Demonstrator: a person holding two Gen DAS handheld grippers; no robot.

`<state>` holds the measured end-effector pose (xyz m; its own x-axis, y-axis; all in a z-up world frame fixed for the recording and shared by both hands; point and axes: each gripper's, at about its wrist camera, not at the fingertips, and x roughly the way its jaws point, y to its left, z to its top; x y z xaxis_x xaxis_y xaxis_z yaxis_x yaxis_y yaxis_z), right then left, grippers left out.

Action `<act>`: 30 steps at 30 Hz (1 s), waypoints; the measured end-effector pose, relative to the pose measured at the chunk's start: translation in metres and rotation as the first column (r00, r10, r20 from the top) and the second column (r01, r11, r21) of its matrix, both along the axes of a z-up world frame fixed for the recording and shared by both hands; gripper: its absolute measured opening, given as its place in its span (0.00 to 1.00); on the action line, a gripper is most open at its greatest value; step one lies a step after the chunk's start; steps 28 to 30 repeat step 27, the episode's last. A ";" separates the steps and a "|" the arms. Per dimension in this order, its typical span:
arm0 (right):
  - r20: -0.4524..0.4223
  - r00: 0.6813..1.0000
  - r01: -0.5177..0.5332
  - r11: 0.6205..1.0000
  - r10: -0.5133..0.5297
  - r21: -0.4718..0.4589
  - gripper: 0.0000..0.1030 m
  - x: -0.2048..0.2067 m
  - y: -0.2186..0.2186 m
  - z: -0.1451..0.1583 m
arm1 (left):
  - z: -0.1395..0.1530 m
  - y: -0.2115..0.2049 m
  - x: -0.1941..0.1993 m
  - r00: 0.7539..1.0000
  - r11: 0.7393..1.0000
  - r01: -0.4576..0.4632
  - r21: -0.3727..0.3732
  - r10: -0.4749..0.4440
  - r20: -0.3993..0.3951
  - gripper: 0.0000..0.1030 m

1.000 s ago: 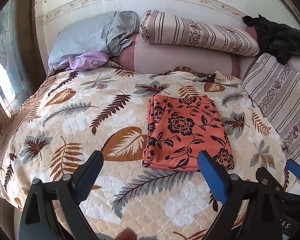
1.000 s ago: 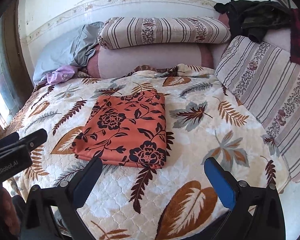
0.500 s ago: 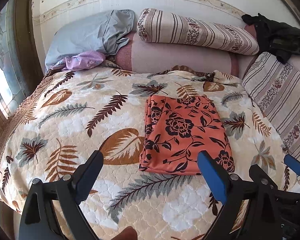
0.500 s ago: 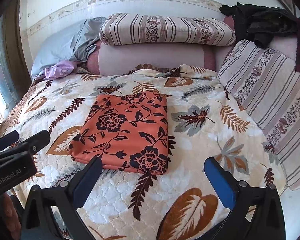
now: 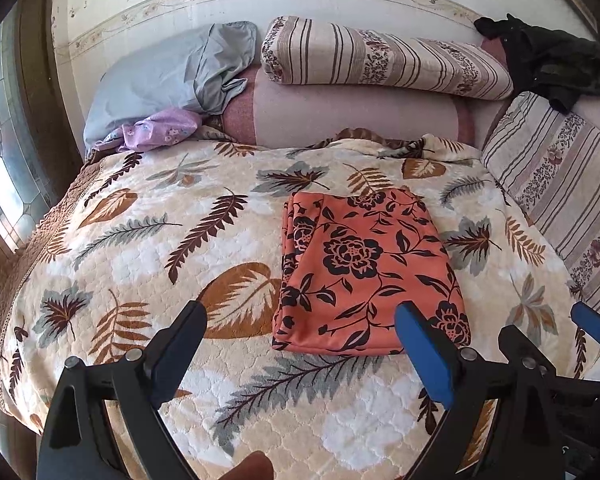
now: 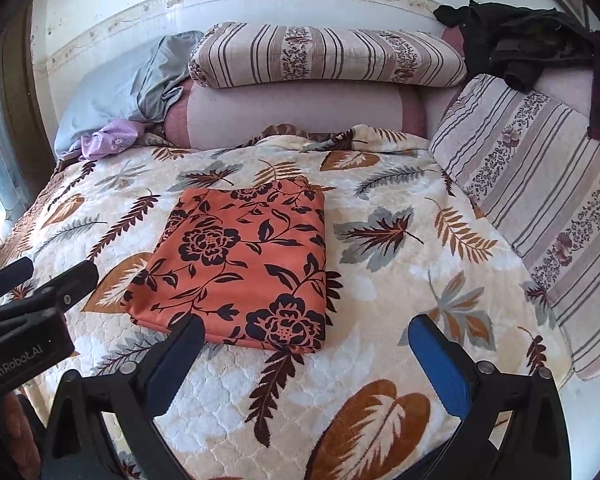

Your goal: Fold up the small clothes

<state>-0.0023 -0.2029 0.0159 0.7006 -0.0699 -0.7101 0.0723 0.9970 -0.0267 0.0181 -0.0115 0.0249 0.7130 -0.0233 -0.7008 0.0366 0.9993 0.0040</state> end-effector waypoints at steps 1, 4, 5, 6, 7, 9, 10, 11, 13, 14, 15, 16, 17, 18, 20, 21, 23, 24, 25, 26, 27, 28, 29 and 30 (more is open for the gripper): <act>0.000 1.000 0.000 1.000 0.000 -0.001 1.00 0.001 0.000 0.000 | 0.000 -0.001 0.001 1.000 1.000 0.000 0.002 0.000 0.001 0.92; -0.001 1.000 0.000 1.000 0.000 -0.001 1.00 0.001 -0.001 -0.001 | 0.000 -0.003 0.002 1.000 1.000 0.003 0.009 -0.003 0.000 0.92; -0.002 1.000 0.000 1.000 0.000 -0.001 1.00 0.002 -0.001 -0.001 | -0.001 -0.004 0.003 1.000 1.000 0.004 0.011 -0.004 -0.002 0.92; -0.003 1.000 -0.002 1.000 0.002 0.001 1.00 0.003 -0.001 -0.001 | -0.001 -0.004 0.004 1.000 1.000 0.004 0.011 -0.004 -0.004 0.92; -0.004 1.000 -0.002 1.000 0.002 0.001 1.00 0.004 -0.001 -0.002 | -0.002 -0.005 0.004 1.000 1.000 0.006 0.010 -0.006 -0.005 0.92; -0.004 1.000 -0.003 1.000 0.003 -0.001 1.00 0.004 -0.001 -0.002 | -0.002 -0.006 0.005 1.000 1.000 0.010 0.011 -0.010 -0.004 0.92; -0.005 1.000 -0.004 1.000 0.004 -0.001 1.00 0.005 -0.001 -0.002 | -0.002 -0.007 0.006 1.000 1.000 0.011 0.013 -0.011 -0.004 0.92; -0.005 1.000 -0.003 1.000 0.003 0.000 1.00 0.005 -0.001 -0.002 | -0.002 -0.008 0.007 1.000 1.000 0.013 0.016 -0.013 -0.005 0.92; -0.006 1.000 -0.003 1.000 0.003 0.000 1.00 0.006 -0.002 -0.004 | -0.003 -0.008 0.008 1.000 1.000 0.014 0.015 -0.014 -0.006 0.92; -0.008 1.000 -0.004 1.000 0.004 0.002 1.00 0.007 -0.002 -0.004 | -0.003 -0.009 0.009 1.000 1.000 0.014 0.013 -0.014 -0.008 0.92; -0.009 1.000 -0.004 1.000 0.004 0.002 1.00 0.008 -0.002 -0.005 | -0.004 -0.009 0.010 1.000 1.000 0.015 0.011 -0.015 -0.009 0.92; -0.009 1.000 -0.004 1.000 0.004 0.000 1.00 0.008 -0.002 -0.006 | -0.004 -0.009 0.011 1.000 1.000 0.016 0.012 -0.016 -0.010 0.92; -0.011 1.000 -0.005 1.000 0.005 0.000 1.00 0.010 -0.002 -0.007 | -0.004 -0.009 0.012 1.000 1.000 0.016 0.013 -0.016 -0.010 0.92; -0.014 1.000 -0.006 1.000 0.006 0.001 1.00 0.011 -0.003 -0.007 | -0.005 -0.010 0.013 1.000 1.000 0.016 0.013 -0.016 -0.012 0.92; -0.016 1.000 -0.005 1.000 0.005 0.002 1.00 0.013 -0.003 -0.009 | -0.007 -0.010 0.016 1.000 1.000 0.018 0.010 -0.018 -0.014 0.92; -0.018 1.000 -0.006 1.000 0.006 0.004 1.00 0.015 -0.003 -0.009 | -0.007 -0.010 0.016 1.000 1.000 0.016 0.010 -0.016 -0.006 0.92; -0.022 1.000 -0.008 1.000 0.008 0.005 1.00 0.017 -0.003 -0.011 | -0.006 -0.010 0.016 1.000 1.000 0.002 0.019 -0.002 0.019 0.92; -0.025 1.000 -0.009 1.000 0.009 0.004 1.00 0.019 -0.003 -0.013 | -0.006 -0.010 0.017 1.000 1.000 -0.002 0.024 0.001 0.024 0.92; -0.028 1.000 -0.010 1.000 0.010 0.005 1.00 0.020 -0.003 -0.014 | -0.005 -0.009 0.018 1.000 1.000 -0.004 0.025 0.003 0.027 0.92; -0.031 0.999 -0.011 1.000 0.011 0.007 1.00 0.021 -0.003 -0.015 | -0.005 -0.009 0.019 1.000 1.000 -0.005 0.026 0.005 0.027 0.92; -0.033 0.999 -0.011 1.000 0.012 0.007 1.00 0.023 -0.003 -0.016 | -0.005 -0.009 0.022 1.000 1.000 -0.004 0.021 0.004 0.021 0.92; -0.033 0.999 -0.011 1.000 0.012 0.007 1.00 0.023 -0.003 -0.016 | -0.005 -0.009 0.022 1.000 1.000 -0.004 0.021 0.004 0.021 0.92; -0.033 0.999 -0.011 1.000 0.012 0.007 1.00 0.023 -0.003 -0.016 | -0.005 -0.009 0.022 1.000 1.000 -0.004 0.021 0.004 0.021 0.92; -0.033 0.999 -0.011 1.000 0.012 0.007 1.00 0.023 -0.003 -0.016 | -0.005 -0.009 0.022 1.000 1.000 -0.004 0.021 0.004 0.021 0.92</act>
